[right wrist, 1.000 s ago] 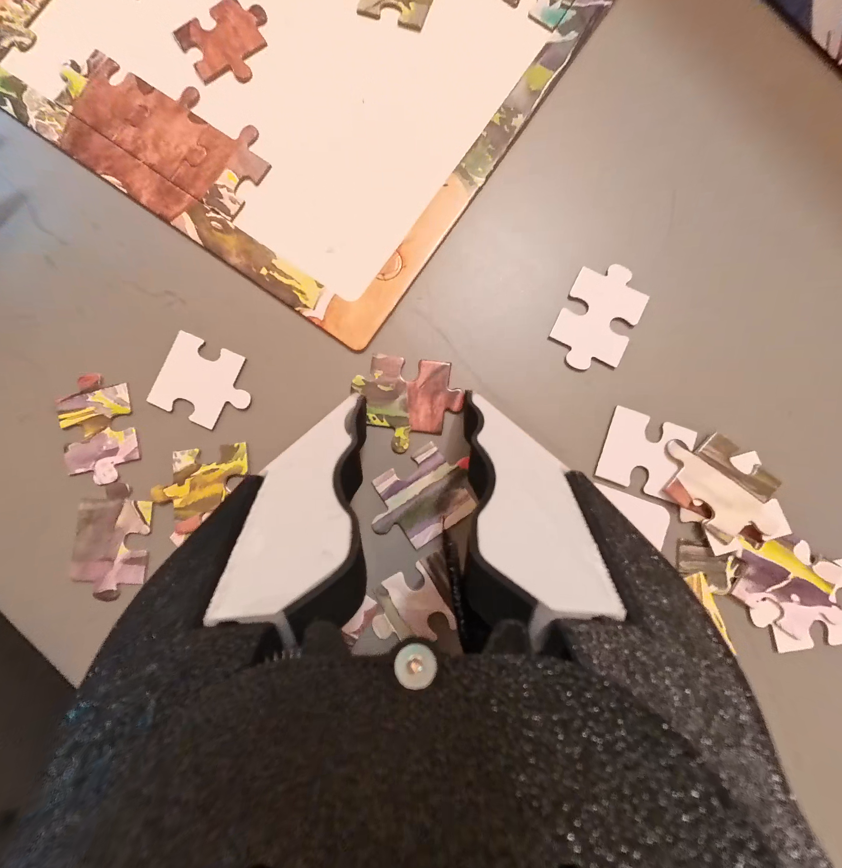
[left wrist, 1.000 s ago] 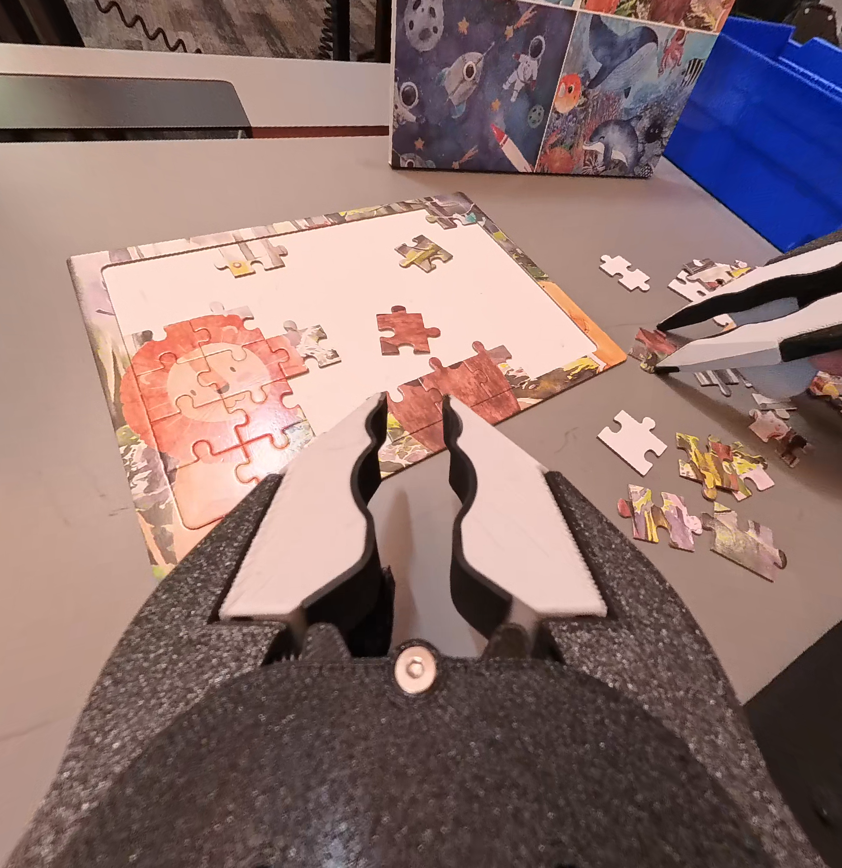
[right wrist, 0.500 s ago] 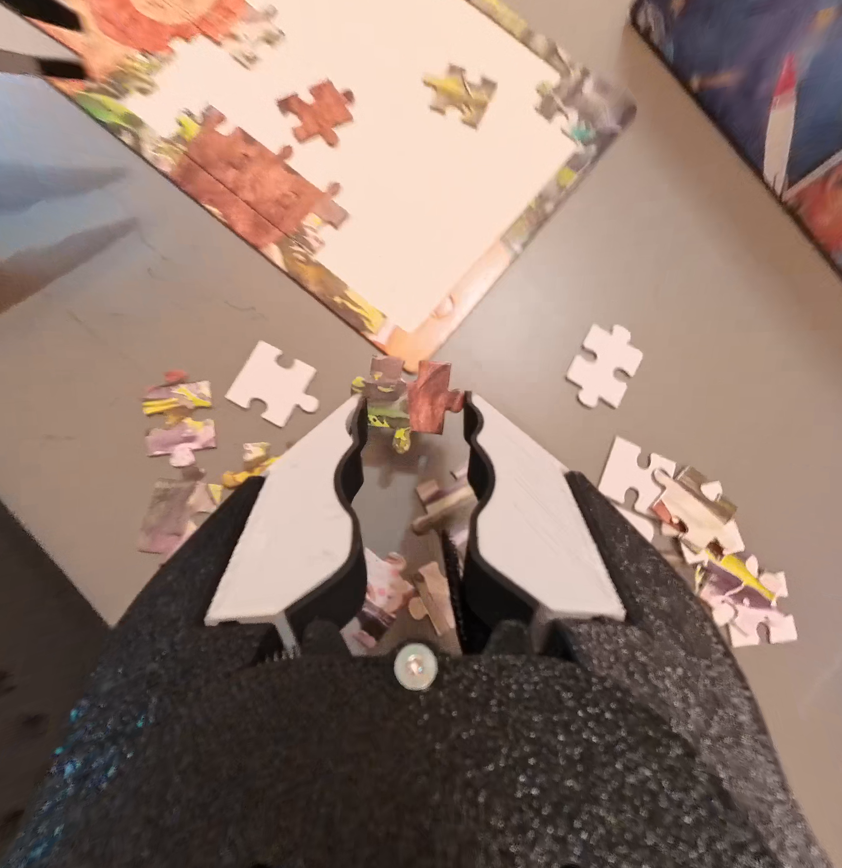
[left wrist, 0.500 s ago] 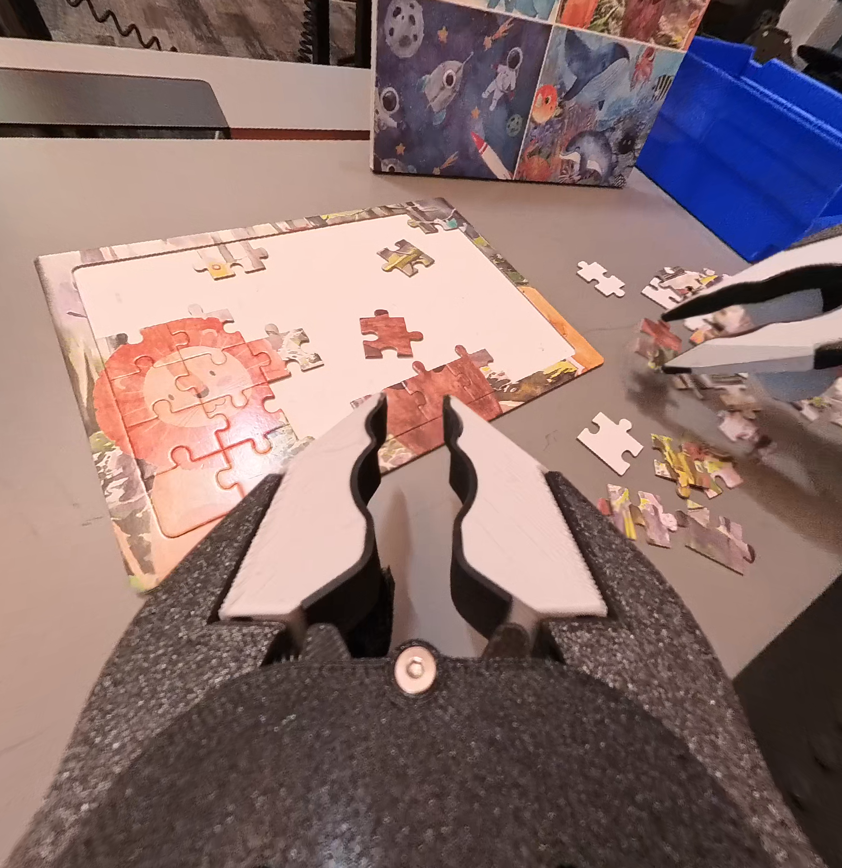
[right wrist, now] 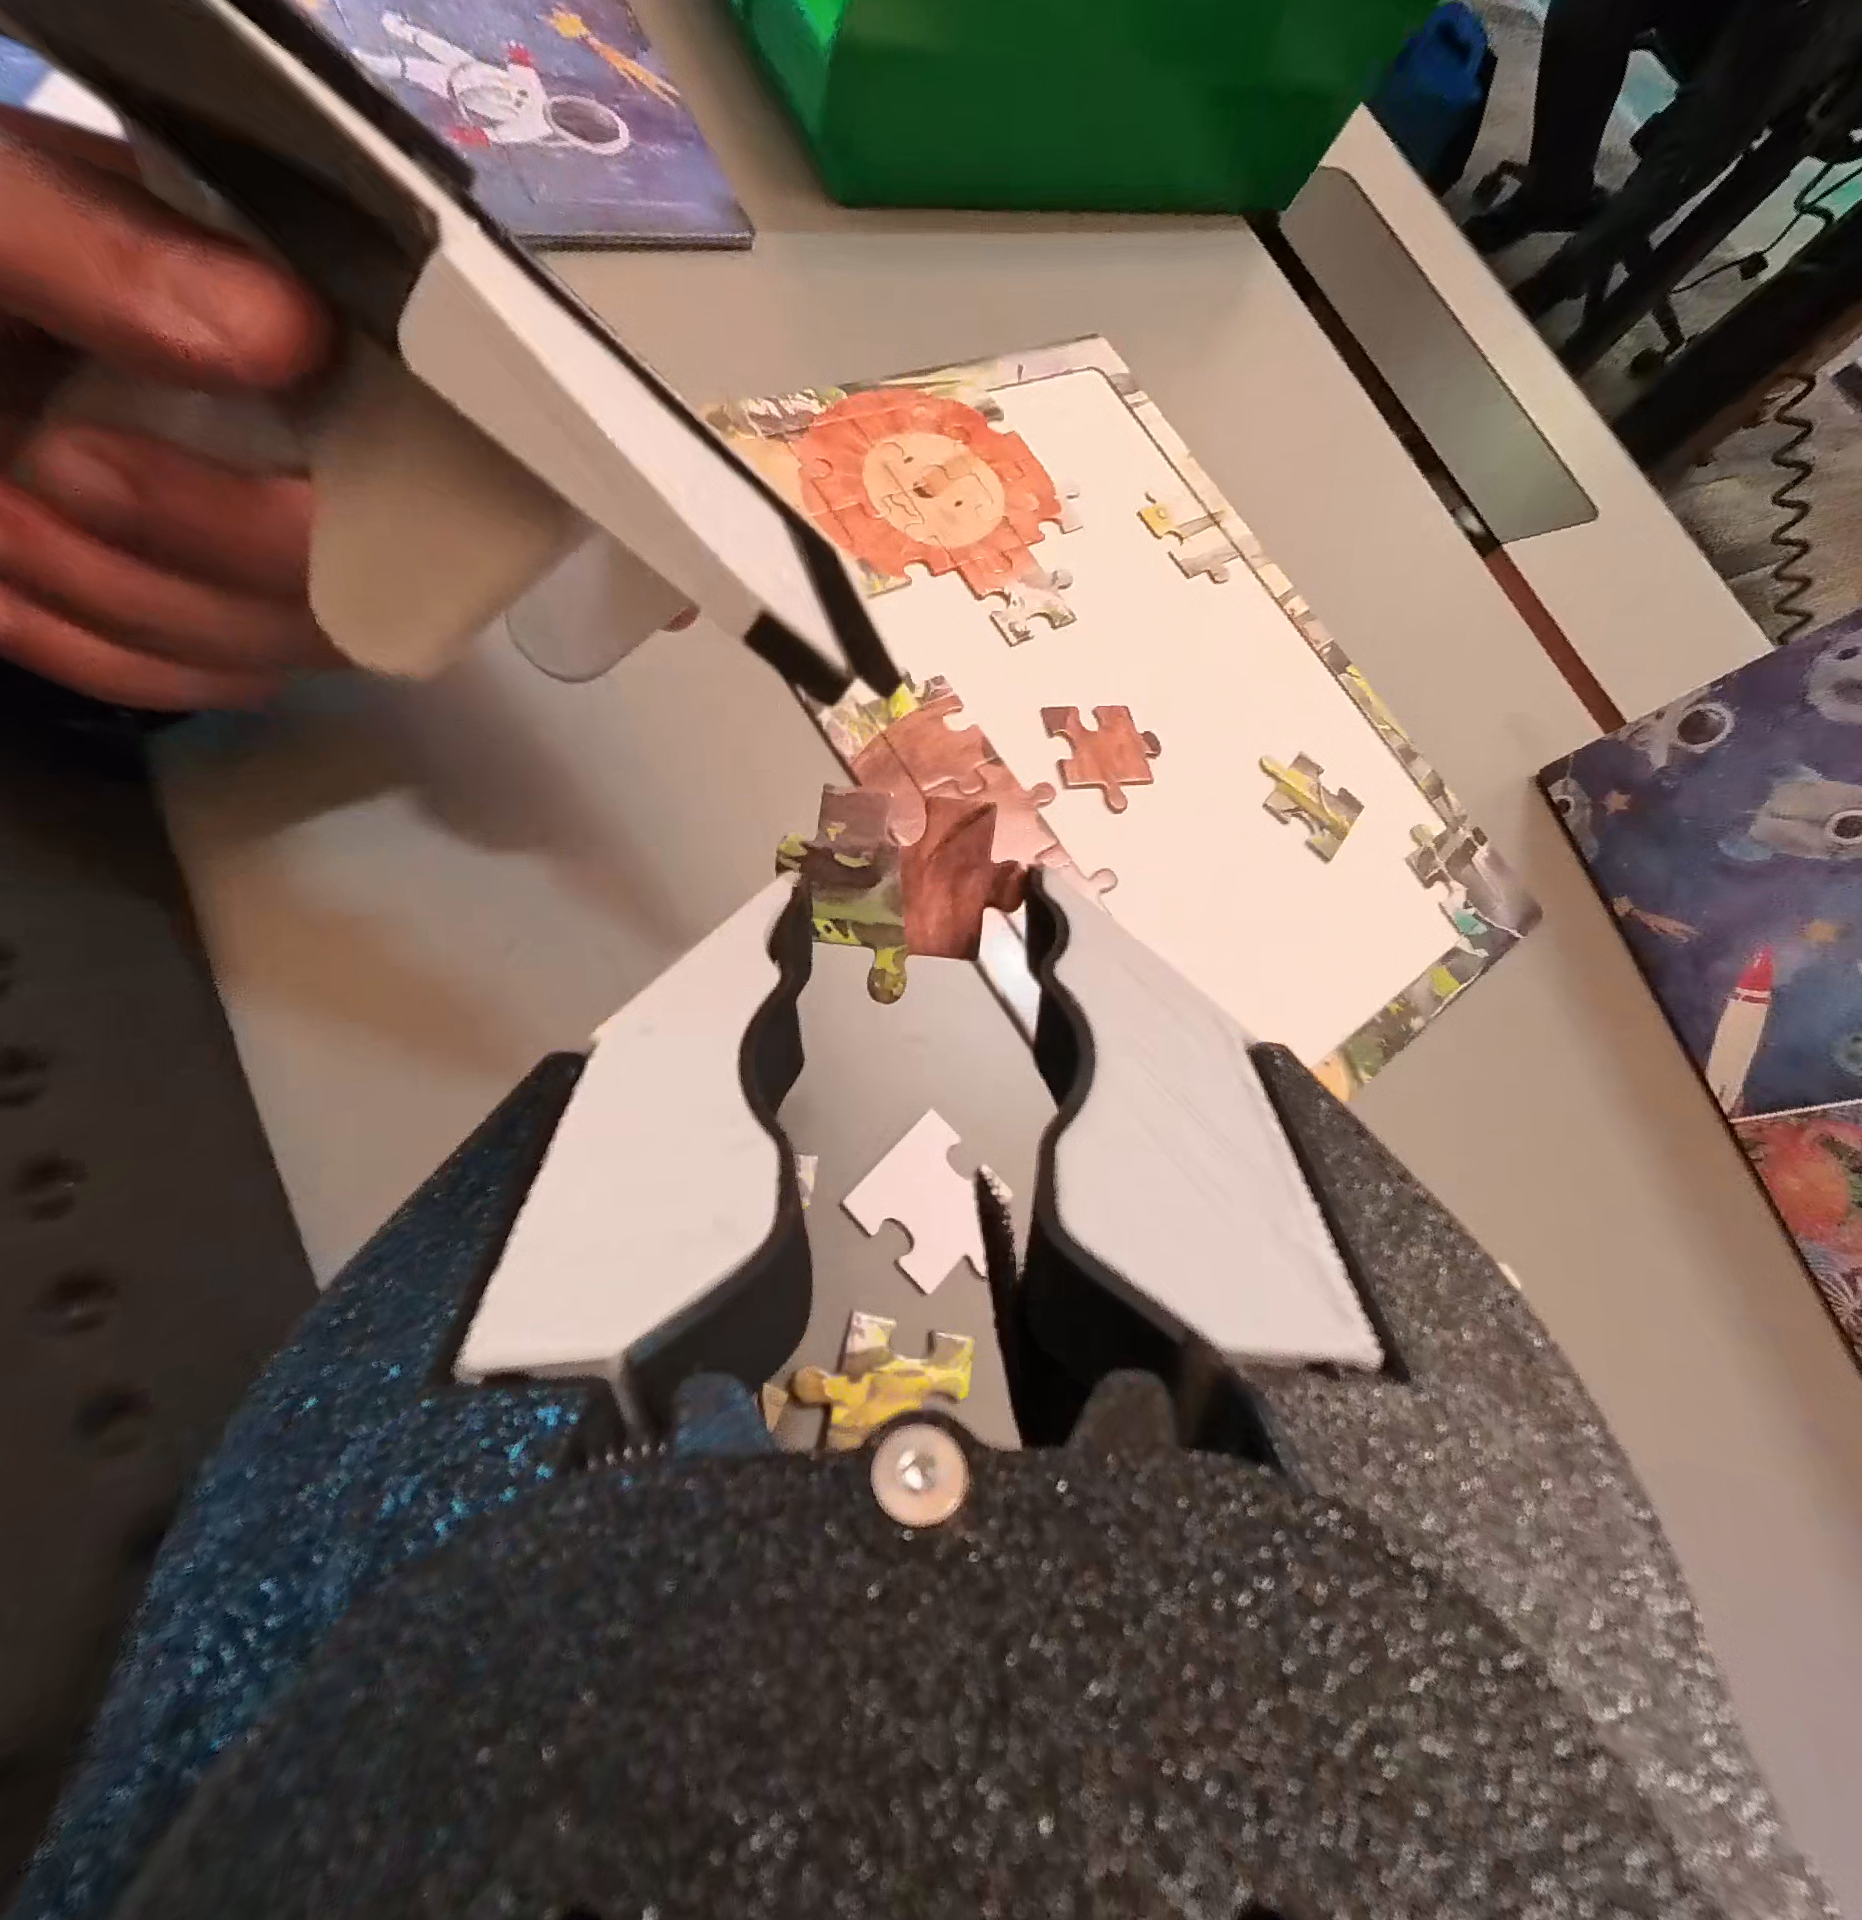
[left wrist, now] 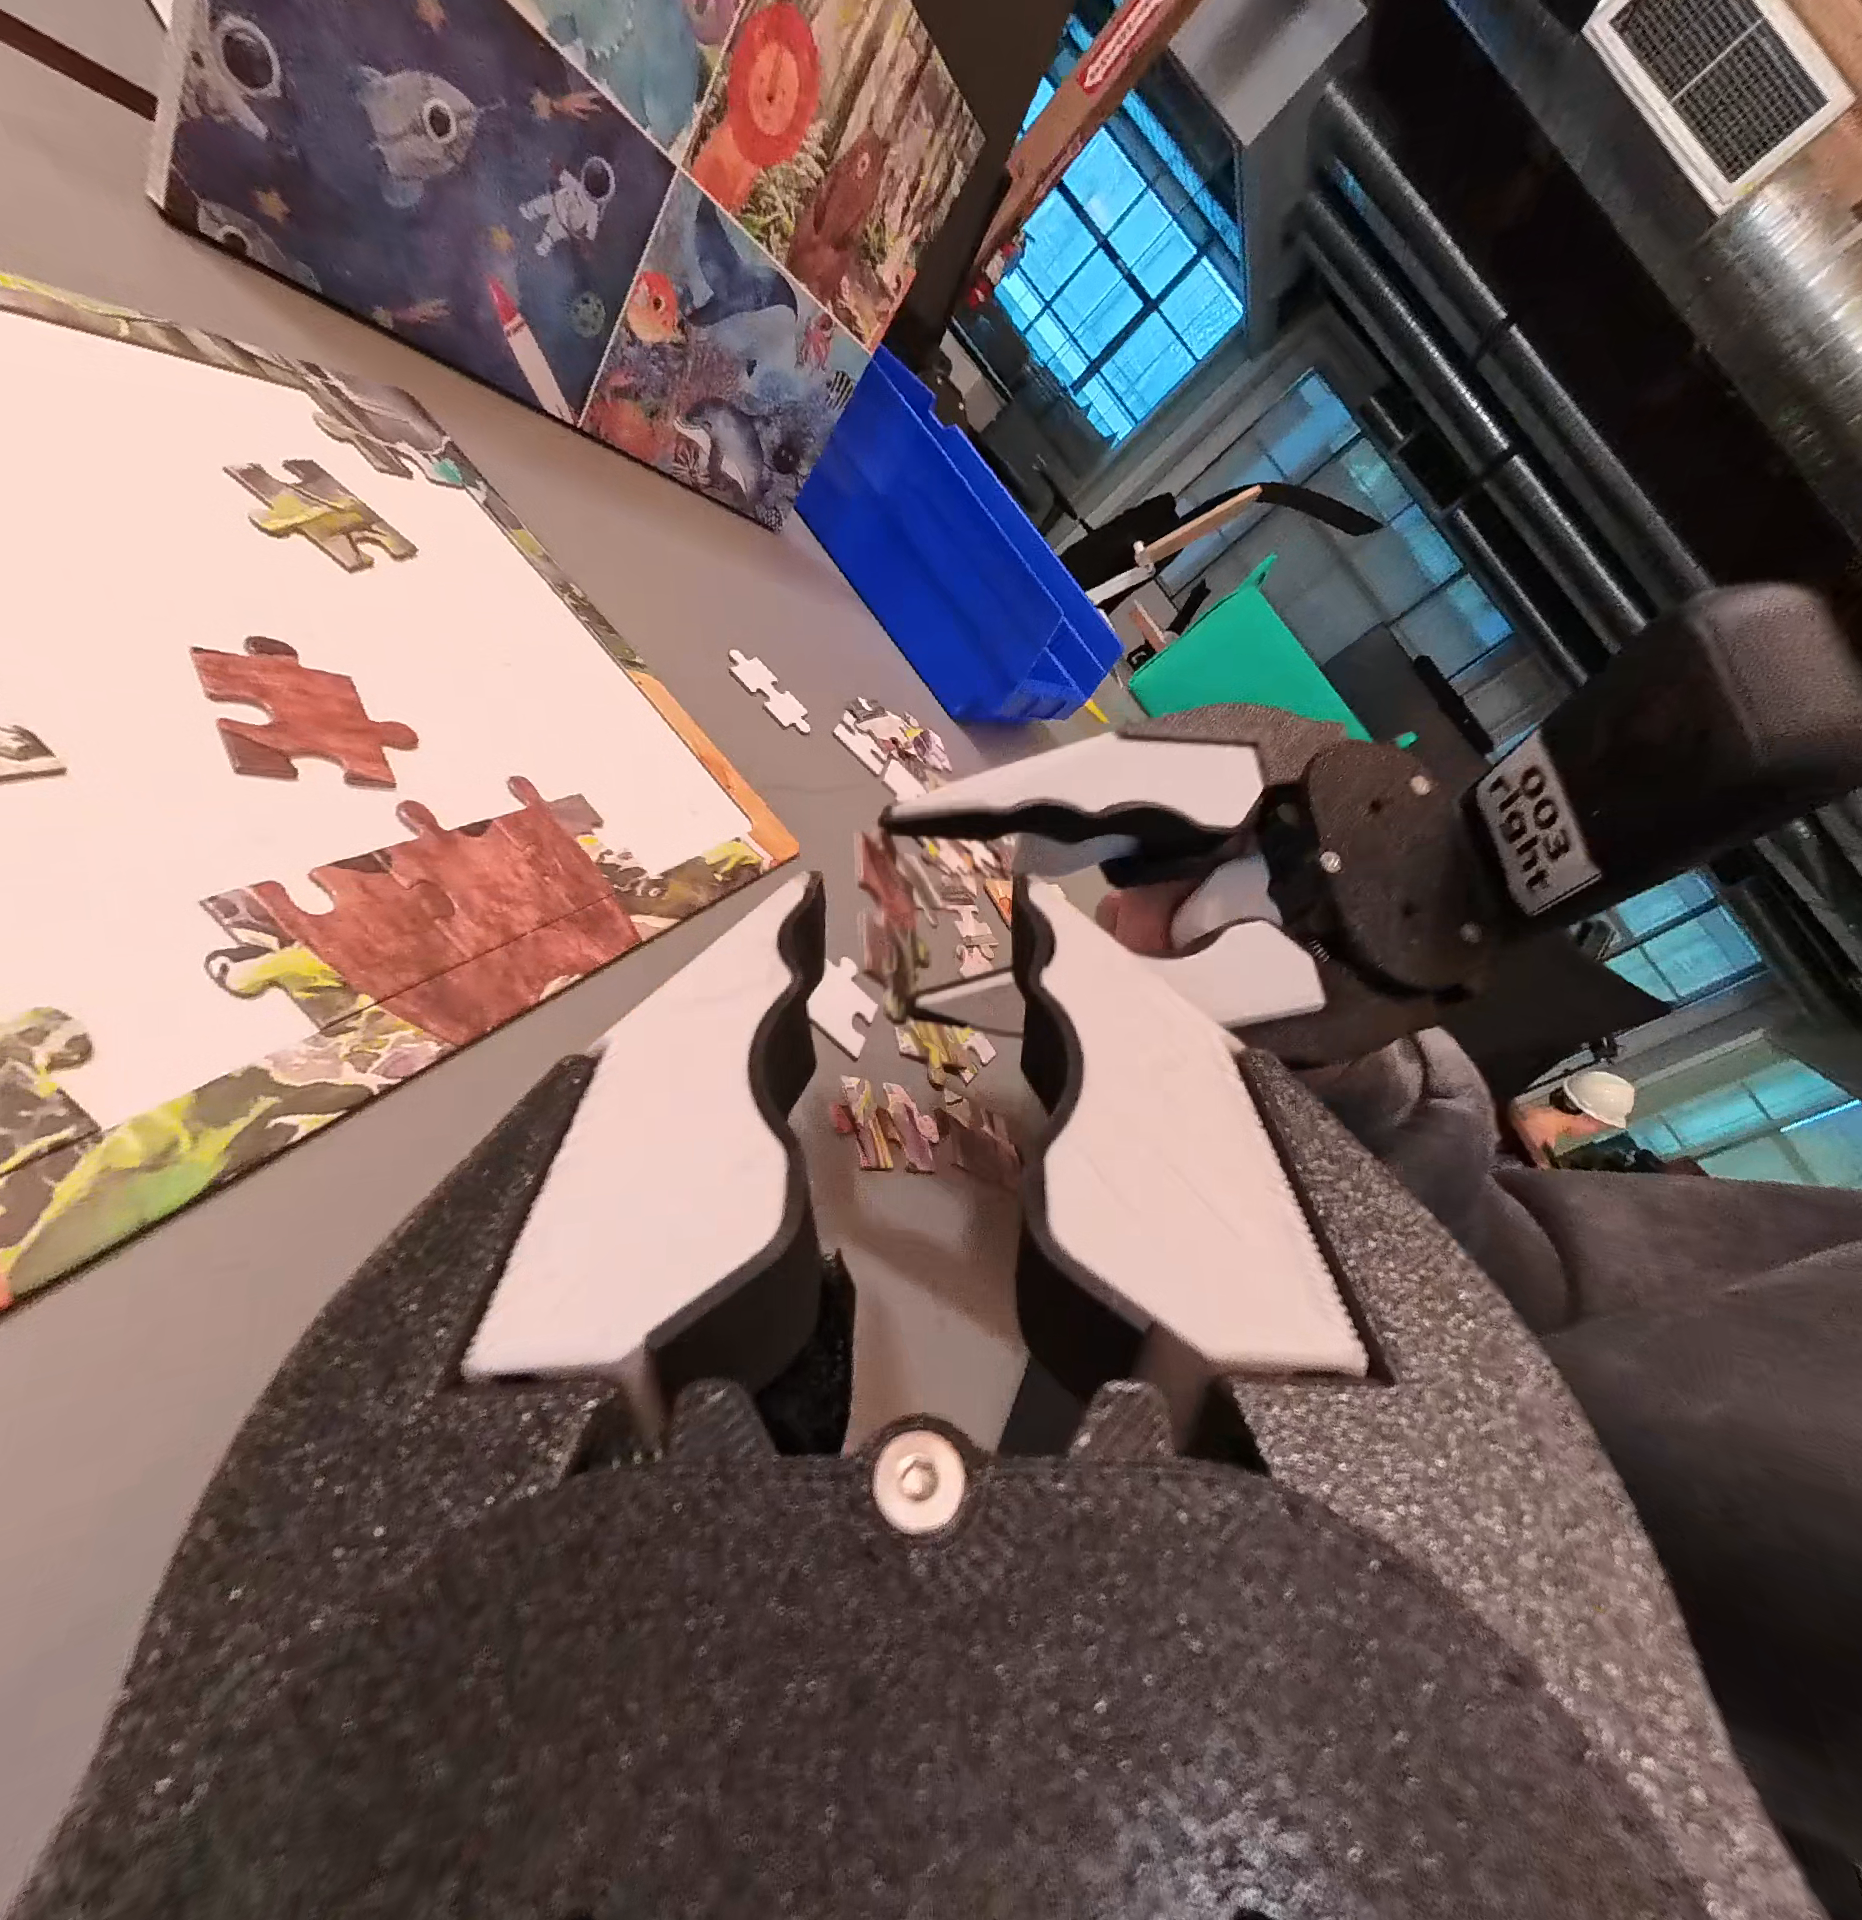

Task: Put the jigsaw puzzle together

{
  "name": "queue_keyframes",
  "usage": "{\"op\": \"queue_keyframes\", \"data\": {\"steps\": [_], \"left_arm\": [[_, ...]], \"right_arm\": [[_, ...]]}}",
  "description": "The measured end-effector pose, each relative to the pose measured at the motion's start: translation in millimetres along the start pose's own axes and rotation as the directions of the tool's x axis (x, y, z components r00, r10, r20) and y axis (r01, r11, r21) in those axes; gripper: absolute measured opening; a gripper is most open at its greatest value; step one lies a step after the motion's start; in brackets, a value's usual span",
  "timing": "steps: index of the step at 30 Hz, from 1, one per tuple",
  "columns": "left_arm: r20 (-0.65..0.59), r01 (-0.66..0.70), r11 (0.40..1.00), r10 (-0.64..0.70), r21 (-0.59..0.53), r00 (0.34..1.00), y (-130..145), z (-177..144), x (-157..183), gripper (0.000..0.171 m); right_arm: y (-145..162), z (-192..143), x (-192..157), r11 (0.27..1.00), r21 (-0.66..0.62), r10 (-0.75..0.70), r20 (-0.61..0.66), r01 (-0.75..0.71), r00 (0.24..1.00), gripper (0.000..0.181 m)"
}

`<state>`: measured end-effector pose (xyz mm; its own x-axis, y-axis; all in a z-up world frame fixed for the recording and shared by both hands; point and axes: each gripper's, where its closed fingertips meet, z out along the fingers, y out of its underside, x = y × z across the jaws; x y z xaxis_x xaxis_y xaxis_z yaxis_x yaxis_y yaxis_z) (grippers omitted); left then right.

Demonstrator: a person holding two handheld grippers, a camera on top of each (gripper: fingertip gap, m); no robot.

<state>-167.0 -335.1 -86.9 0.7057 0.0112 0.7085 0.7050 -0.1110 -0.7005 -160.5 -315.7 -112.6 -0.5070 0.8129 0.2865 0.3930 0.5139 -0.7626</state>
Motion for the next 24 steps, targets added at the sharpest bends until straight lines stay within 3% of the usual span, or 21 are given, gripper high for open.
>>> {"op": "queue_keyframes", "data": {"steps": [6,9,12,15,17,24], "left_arm": [[0.047,0.028,1.0,-0.029,0.015,0.998,-3,-2,-11,0.032],[0.22,0.004,0.999,-0.011,0.035,0.976,-6,-10,-39,0.029],[0.538,-0.105,0.994,0.075,0.025,0.84,-17,-41,-87,0.028],[0.686,-0.222,0.975,0.166,-0.007,0.708,-32,-68,-105,0.024],[0.709,-0.243,0.97,0.178,-0.01,0.682,-36,-74,-108,0.023],[0.68,-0.235,0.972,0.184,-0.017,0.71,-36,-64,-108,0.023]], "right_arm": [[20,14,7,0.997,-0.048,0.051,-0.028,-0.052,0.998,0.041],[23,19,20,0.992,-0.05,0.11,-0.059,-0.113,0.992,0.041],[23,29,30,0.98,-0.052,0.19,-0.059,-0.193,0.98,0.041],[19,41,35,0.968,-0.057,0.242,-0.04,-0.244,0.969,0.041],[15,52,36,0.961,-0.064,0.27,-0.018,-0.27,0.963,0.041],[12,81,35,0.909,-0.093,0.41,0.036,-0.405,0.911,0.041]]}}
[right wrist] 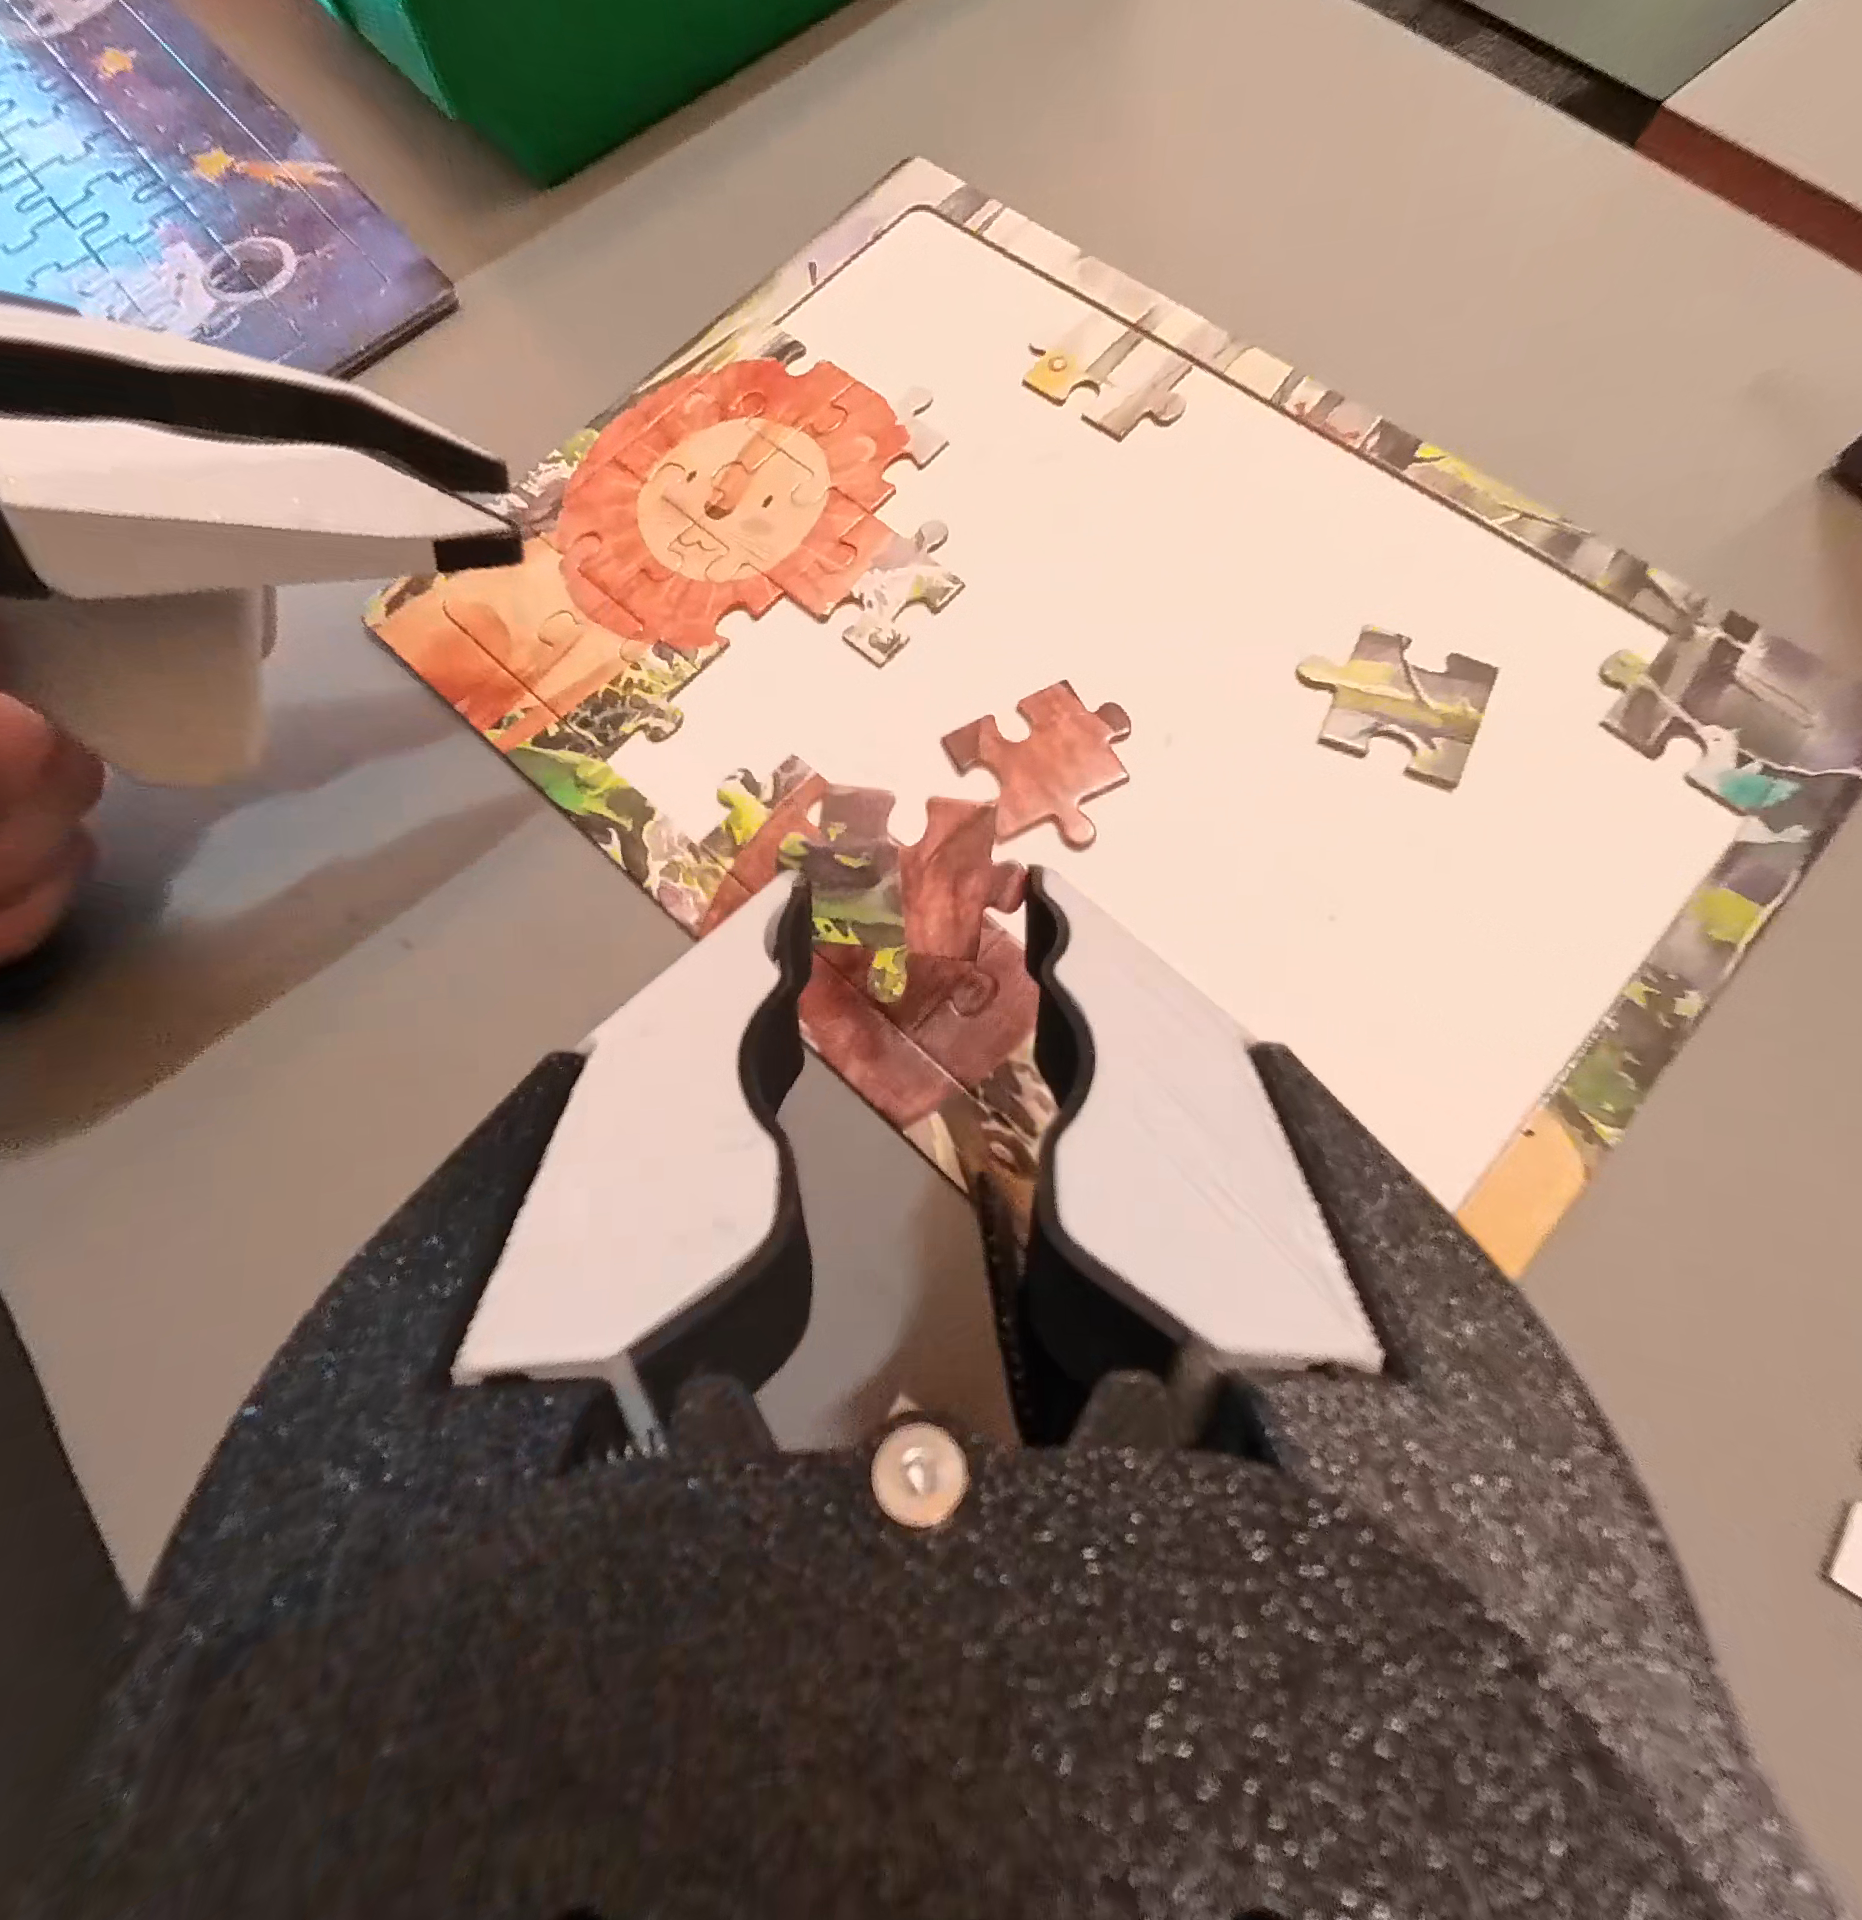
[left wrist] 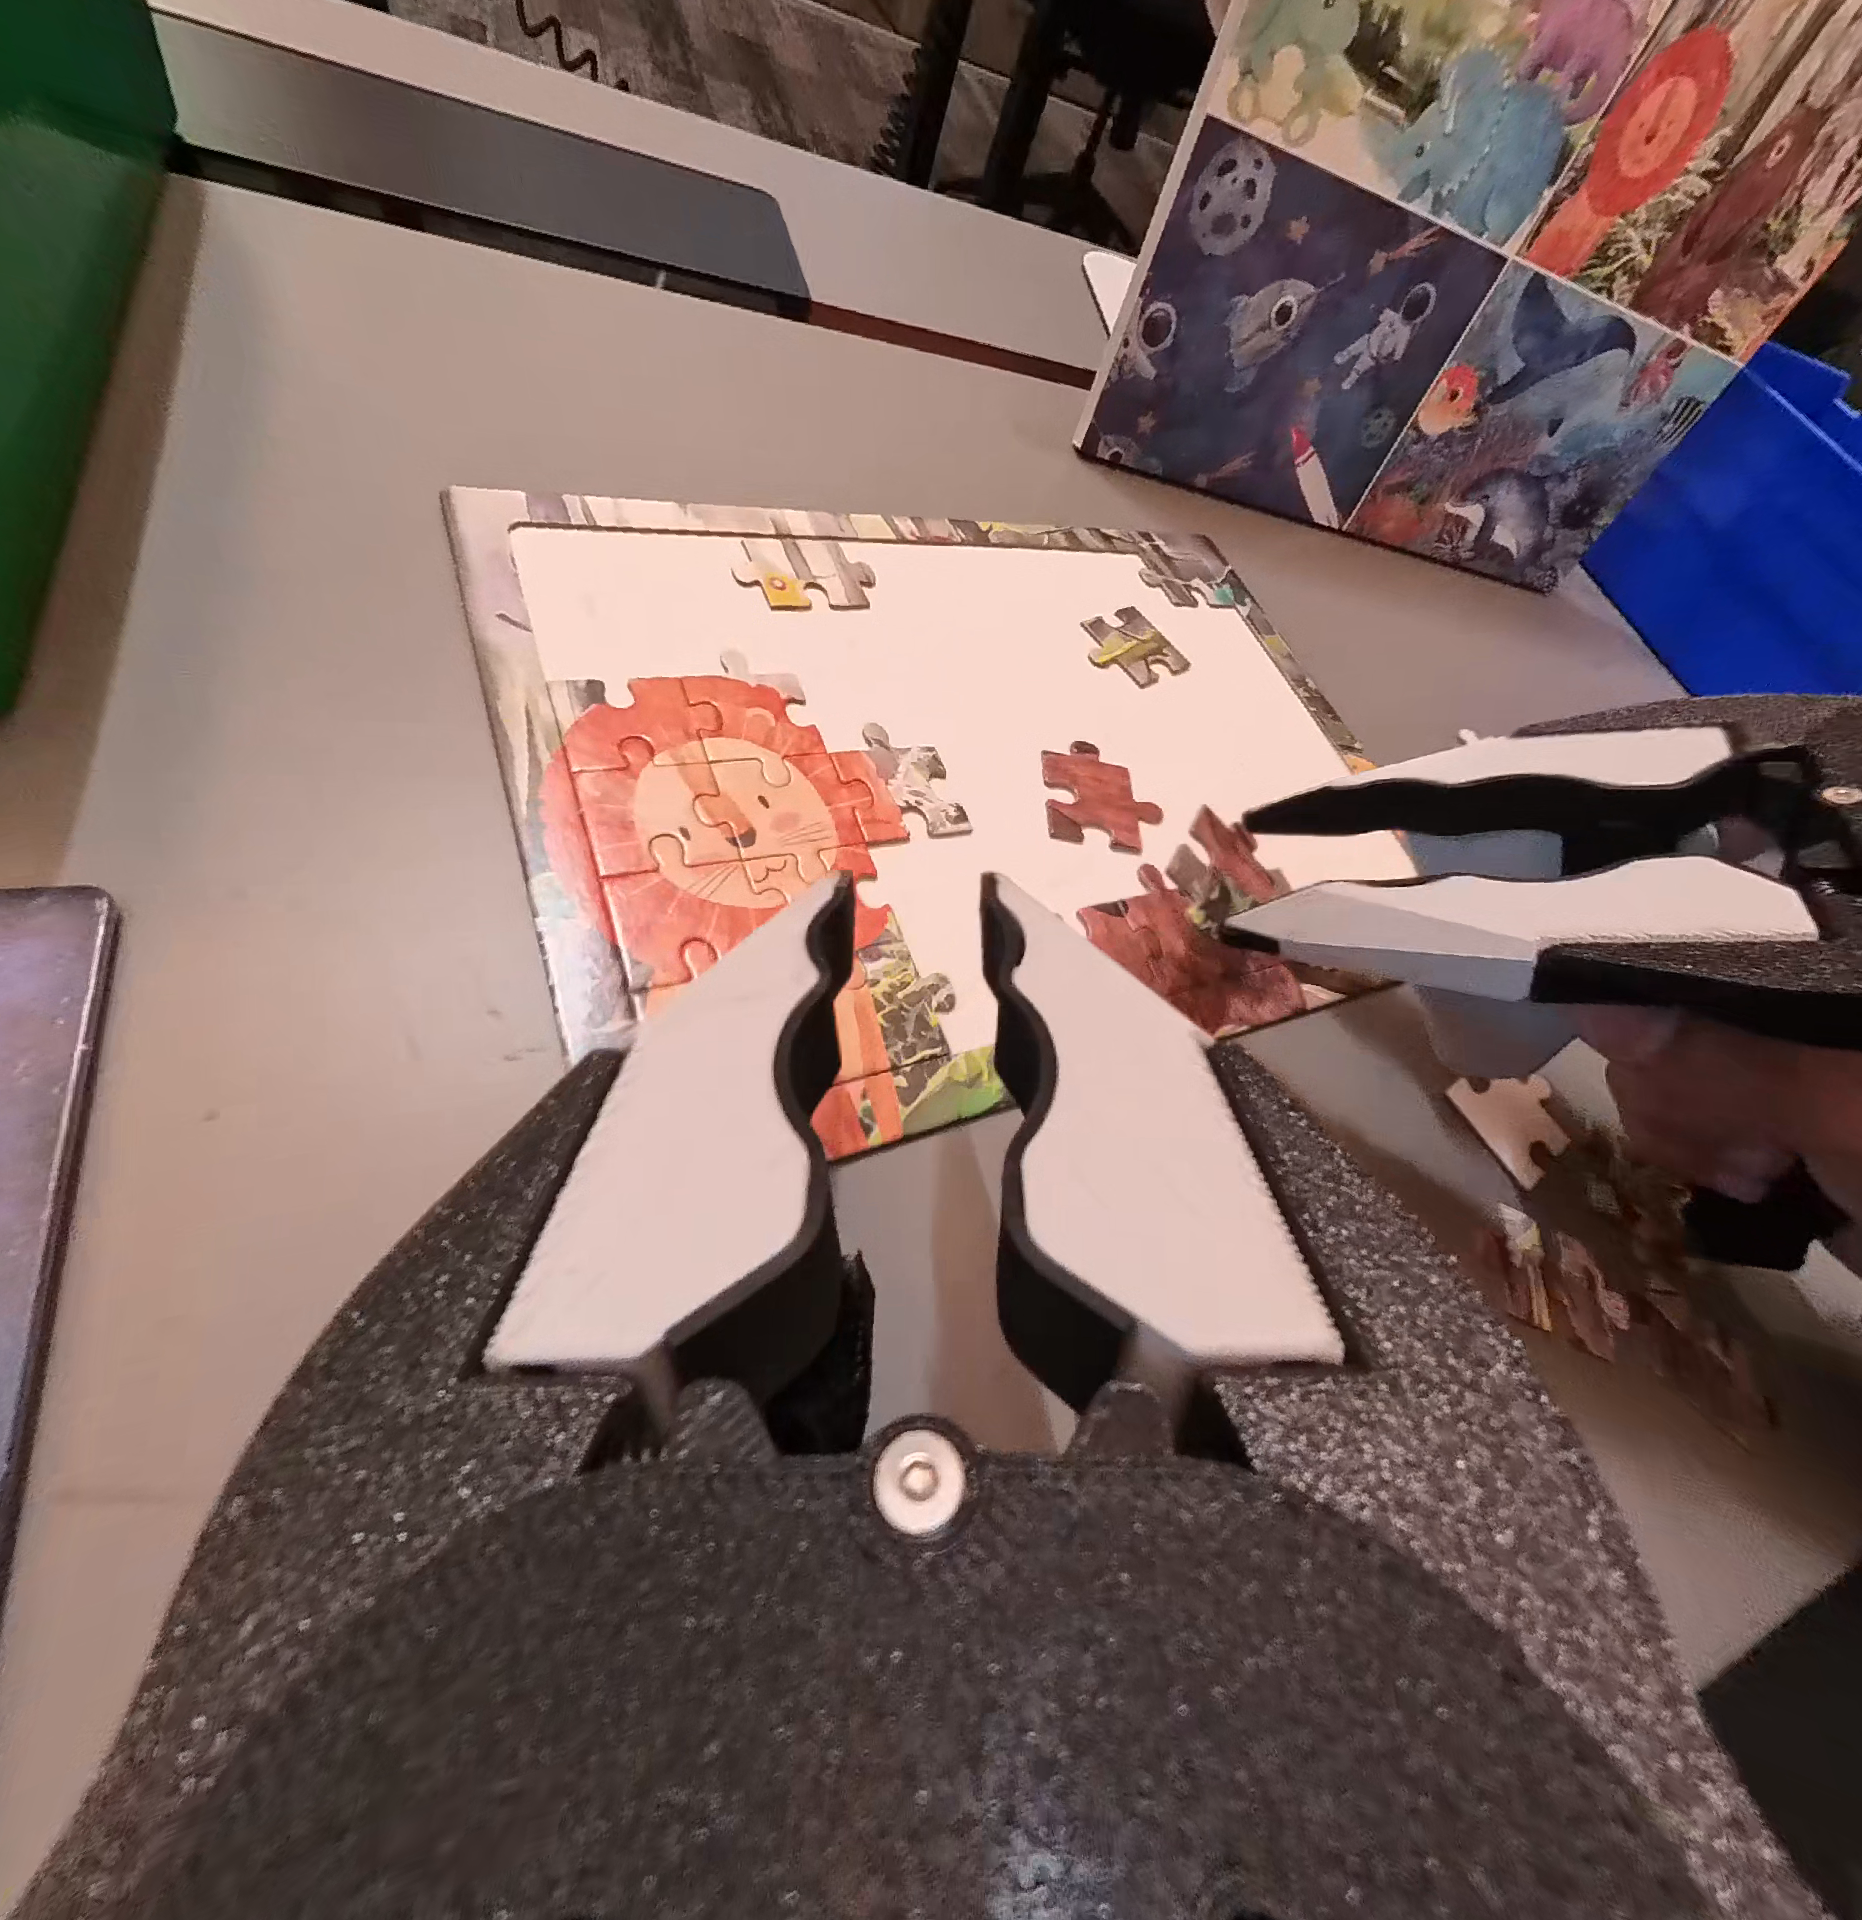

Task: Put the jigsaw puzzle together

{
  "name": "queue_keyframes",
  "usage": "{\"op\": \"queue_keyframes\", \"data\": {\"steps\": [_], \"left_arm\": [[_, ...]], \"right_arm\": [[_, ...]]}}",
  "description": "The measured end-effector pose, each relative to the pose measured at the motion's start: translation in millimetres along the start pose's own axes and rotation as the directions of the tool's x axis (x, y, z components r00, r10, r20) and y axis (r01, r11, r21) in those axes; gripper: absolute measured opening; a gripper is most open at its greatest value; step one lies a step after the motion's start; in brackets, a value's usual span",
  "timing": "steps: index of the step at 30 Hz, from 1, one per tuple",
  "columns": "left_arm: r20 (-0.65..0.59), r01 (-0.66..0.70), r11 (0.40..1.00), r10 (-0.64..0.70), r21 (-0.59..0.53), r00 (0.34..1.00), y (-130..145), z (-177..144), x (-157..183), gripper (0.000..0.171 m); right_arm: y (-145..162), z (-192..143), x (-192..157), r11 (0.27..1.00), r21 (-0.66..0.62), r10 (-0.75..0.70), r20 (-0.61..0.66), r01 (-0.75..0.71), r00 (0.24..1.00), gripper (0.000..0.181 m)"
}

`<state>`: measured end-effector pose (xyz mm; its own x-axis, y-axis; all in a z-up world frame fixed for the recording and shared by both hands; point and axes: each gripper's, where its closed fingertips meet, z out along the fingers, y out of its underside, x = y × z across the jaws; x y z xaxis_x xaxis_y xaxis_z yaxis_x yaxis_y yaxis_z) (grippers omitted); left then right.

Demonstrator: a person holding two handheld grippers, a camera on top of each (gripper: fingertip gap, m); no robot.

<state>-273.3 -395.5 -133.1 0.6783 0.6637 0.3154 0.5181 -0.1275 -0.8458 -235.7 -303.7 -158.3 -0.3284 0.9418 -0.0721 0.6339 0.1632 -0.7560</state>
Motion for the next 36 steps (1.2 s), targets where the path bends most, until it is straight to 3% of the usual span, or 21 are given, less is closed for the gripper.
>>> {"op": "queue_keyframes", "data": {"steps": [8,14,17,19,21,25,28,36], "left_arm": [[-0.058,-0.013,0.999,0.016,0.041,0.998,1,-4,12,0.023],[-0.092,-0.067,0.996,0.073,0.067,0.993,0,-8,26,0.024],[-0.069,-0.109,0.99,0.116,0.09,0.991,-3,-11,28,0.024],[-0.038,-0.132,0.988,0.135,0.087,0.99,-3,-12,25,0.024],[-0.011,-0.141,0.989,0.141,0.043,0.99,3,-7,20,0.024],[-0.025,-0.148,0.985,0.146,-0.086,0.989,21,5,21,0.02],[-0.068,-0.187,0.966,0.177,-0.179,0.982,37,12,29,0.0],[-0.171,-0.308,0.896,0.264,-0.322,0.949,54,24,47,0.0]], "right_arm": [[2,11,3,0.996,-0.073,-0.059,0.001,0.059,0.998,0.041],[8,17,-10,0.991,-0.136,0.016,0.05,-0.009,0.999,0.042],[11,6,-16,0.996,-0.083,0.023,0.05,-0.019,0.998,0.052],[11,-2,-22,0.999,-0.047,0.014,0.078,-0.01,0.997,0.048],[11,-9,-25,1.0,-0.016,-0.019,0.114,0.021,0.993,0.024],[16,-8,-19,0.997,-0.041,-0.054,0.093,0.058,0.994,0.02],[17,-4,-25,0.998,-0.056,-0.022,0.144,0.03,0.989,0.018],[20,9,-38,0.993,-0.112,0.055,0.252,-0.027,0.966,0.022]]}}
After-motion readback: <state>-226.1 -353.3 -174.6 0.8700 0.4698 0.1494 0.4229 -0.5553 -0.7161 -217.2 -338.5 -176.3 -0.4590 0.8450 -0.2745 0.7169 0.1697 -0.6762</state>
